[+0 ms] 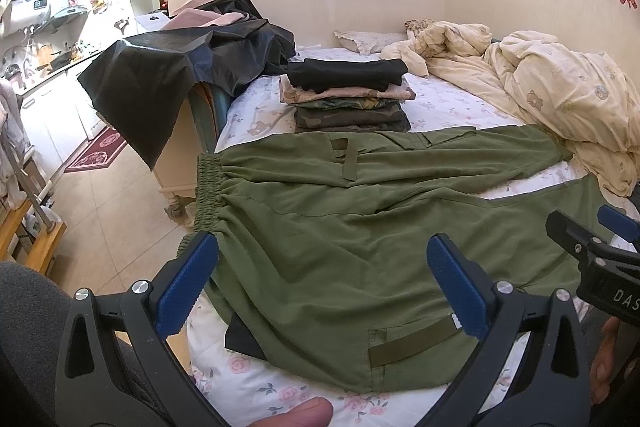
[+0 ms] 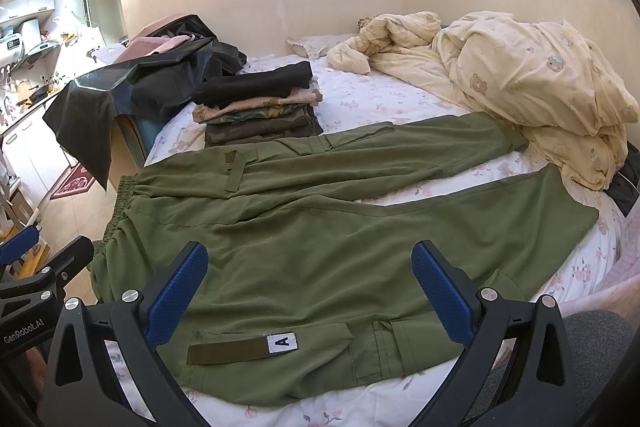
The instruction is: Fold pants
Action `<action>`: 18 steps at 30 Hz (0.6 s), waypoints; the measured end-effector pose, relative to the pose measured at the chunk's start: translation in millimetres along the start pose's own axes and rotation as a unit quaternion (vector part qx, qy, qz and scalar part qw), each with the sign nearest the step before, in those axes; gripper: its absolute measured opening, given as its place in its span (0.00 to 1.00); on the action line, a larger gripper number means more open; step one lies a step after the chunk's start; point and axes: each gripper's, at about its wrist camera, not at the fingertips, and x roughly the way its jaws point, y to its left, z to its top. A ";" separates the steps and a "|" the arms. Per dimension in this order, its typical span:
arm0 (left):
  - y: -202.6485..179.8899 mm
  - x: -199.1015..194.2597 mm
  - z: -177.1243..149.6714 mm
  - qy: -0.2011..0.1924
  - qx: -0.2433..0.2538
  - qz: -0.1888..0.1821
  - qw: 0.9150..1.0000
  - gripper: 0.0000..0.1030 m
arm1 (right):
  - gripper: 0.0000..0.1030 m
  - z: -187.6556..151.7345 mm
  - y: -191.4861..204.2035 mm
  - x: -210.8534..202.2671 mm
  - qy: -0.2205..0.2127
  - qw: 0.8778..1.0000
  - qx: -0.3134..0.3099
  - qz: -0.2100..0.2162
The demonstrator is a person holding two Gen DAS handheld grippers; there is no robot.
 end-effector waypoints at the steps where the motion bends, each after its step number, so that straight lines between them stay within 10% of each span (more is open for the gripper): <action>1: 0.0 -0.1 -0.1 0.000 0.000 0.000 1.000 1.00 | 1.00 0.6 -0.4 0.1 0.000 1.000 -0.001 -0.001; 18: 3.1 0.5 -1.0 0.004 0.000 -0.002 1.000 1.00 | 1.00 -5.5 0.3 6.1 0.001 1.000 -0.004 -0.003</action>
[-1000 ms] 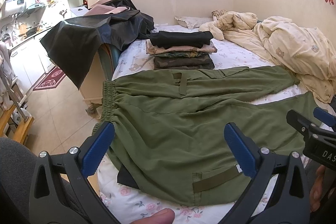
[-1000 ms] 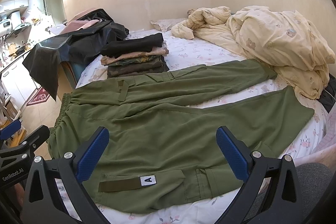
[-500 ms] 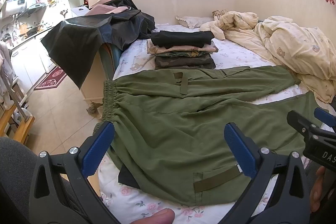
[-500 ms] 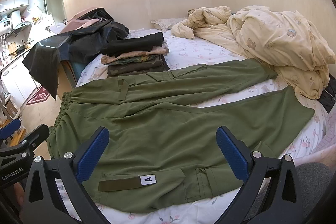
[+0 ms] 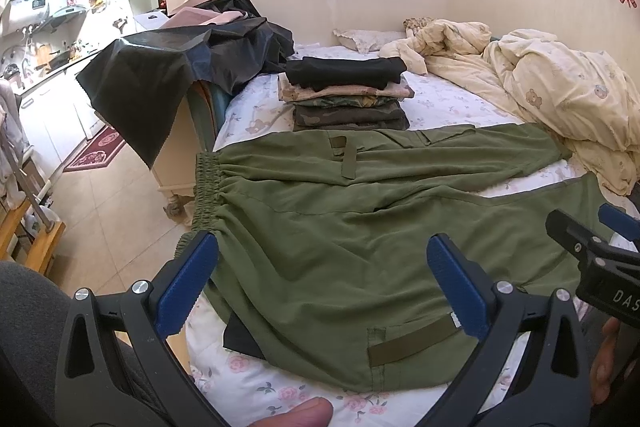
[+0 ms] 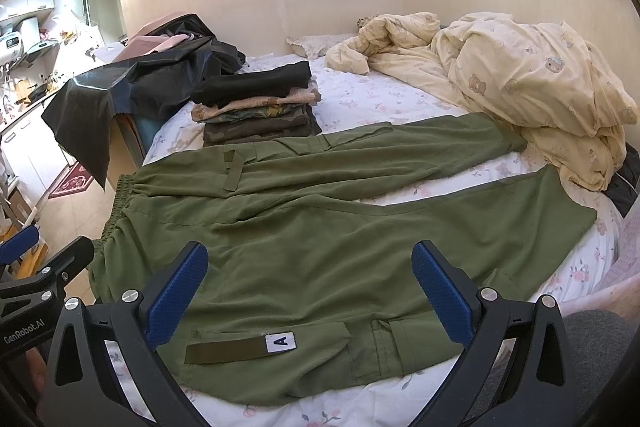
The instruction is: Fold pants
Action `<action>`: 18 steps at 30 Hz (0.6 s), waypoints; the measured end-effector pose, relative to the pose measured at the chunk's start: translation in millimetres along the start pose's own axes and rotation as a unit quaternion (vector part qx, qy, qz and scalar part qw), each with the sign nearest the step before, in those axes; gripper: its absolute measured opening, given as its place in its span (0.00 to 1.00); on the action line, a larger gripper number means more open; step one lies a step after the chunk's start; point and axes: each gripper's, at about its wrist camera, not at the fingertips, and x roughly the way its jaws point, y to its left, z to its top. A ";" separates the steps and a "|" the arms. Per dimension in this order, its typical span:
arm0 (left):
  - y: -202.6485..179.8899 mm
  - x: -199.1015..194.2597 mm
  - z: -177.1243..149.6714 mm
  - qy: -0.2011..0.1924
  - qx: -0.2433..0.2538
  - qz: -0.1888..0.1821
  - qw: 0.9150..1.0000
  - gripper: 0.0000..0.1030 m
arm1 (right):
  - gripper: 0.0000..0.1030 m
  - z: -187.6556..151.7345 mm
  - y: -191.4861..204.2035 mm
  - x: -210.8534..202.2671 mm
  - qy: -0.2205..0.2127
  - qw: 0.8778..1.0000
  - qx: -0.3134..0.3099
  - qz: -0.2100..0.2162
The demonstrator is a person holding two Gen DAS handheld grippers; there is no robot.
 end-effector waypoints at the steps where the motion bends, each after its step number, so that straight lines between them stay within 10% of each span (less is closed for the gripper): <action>1: 0.4 -0.5 0.7 0.000 0.000 0.001 1.000 1.00 | 1.00 0.3 0.0 -0.3 0.001 1.000 0.000 0.001; 18: -0.7 0.9 1.2 0.000 -0.002 0.003 1.000 1.00 | 1.00 -0.3 0.1 0.7 0.003 1.000 -0.002 0.000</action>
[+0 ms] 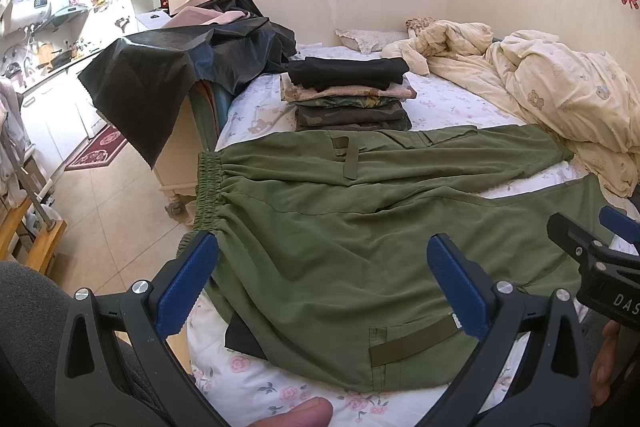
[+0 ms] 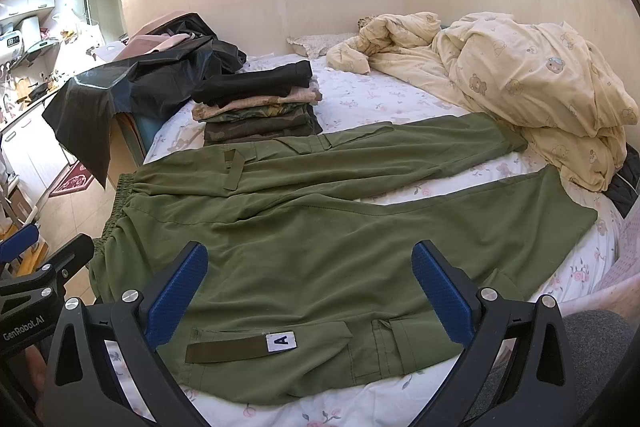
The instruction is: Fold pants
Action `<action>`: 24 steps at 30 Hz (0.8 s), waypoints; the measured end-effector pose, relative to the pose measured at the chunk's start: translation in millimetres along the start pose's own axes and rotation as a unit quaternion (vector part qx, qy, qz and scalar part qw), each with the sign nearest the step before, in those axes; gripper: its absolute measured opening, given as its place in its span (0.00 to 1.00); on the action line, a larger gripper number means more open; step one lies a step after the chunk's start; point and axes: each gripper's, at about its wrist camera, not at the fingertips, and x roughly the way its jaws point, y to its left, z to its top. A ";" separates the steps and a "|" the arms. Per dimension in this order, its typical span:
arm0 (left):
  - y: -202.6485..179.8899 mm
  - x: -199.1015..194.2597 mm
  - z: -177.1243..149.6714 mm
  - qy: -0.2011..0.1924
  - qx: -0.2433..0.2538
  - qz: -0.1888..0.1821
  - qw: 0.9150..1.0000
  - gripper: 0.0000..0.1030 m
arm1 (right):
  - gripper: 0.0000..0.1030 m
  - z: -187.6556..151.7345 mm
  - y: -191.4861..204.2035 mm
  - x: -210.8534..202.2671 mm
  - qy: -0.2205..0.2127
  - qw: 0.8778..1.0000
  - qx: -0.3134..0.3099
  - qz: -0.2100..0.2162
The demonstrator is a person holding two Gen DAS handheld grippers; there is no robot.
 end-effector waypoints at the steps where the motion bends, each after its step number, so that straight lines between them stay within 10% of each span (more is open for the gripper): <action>1: 0.3 0.6 0.1 0.001 -0.001 0.001 1.000 1.00 | 1.00 0.3 0.0 -0.2 0.000 1.000 0.001 0.000; 24: 75.3 40.6 64.1 0.060 -0.056 0.054 0.995 1.00 | 1.00 66.6 -24.9 12.9 -0.007 0.999 -0.036 -0.009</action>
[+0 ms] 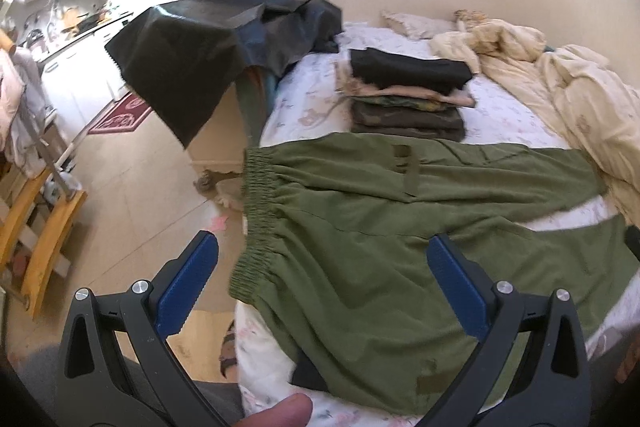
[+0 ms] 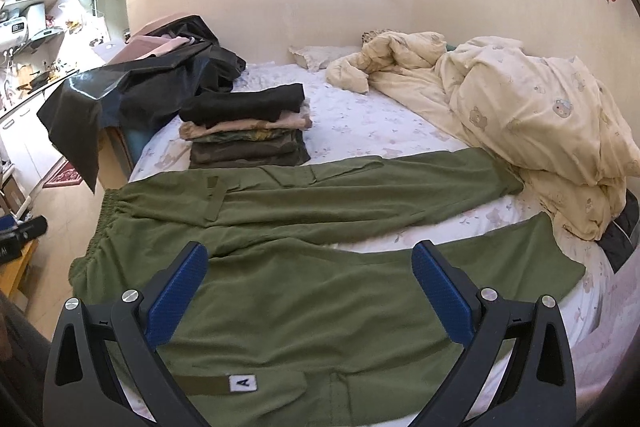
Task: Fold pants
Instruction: 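Move the left tool to the elastic waistband while the right tool approaches a pant leg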
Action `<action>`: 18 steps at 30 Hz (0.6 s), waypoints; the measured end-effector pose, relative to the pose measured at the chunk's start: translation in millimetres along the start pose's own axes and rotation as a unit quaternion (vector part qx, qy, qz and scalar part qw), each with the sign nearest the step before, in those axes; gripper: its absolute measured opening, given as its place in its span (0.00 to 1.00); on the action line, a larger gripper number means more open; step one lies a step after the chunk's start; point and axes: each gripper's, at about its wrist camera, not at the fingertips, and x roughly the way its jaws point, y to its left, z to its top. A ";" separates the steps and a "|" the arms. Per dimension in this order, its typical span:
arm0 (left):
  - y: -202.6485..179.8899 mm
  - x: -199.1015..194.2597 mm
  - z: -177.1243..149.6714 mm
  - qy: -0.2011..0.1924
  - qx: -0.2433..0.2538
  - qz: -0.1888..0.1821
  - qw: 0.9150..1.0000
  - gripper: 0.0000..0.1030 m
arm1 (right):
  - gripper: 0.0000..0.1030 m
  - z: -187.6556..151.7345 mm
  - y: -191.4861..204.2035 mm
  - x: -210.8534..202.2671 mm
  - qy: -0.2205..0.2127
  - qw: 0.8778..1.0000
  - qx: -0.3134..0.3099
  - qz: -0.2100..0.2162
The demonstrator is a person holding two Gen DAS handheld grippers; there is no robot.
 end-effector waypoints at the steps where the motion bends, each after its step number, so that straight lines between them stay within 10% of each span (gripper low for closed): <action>1: 4.8 5.1 5.1 0.005 -0.006 0.004 1.000 1.00 | 1.00 2.3 -2.3 2.8 0.001 1.000 0.000 0.000; 18: 92.3 133.1 105.5 0.072 -0.025 0.137 0.988 1.00 | 1.00 83.8 -120.2 97.3 0.061 0.994 0.066 -0.069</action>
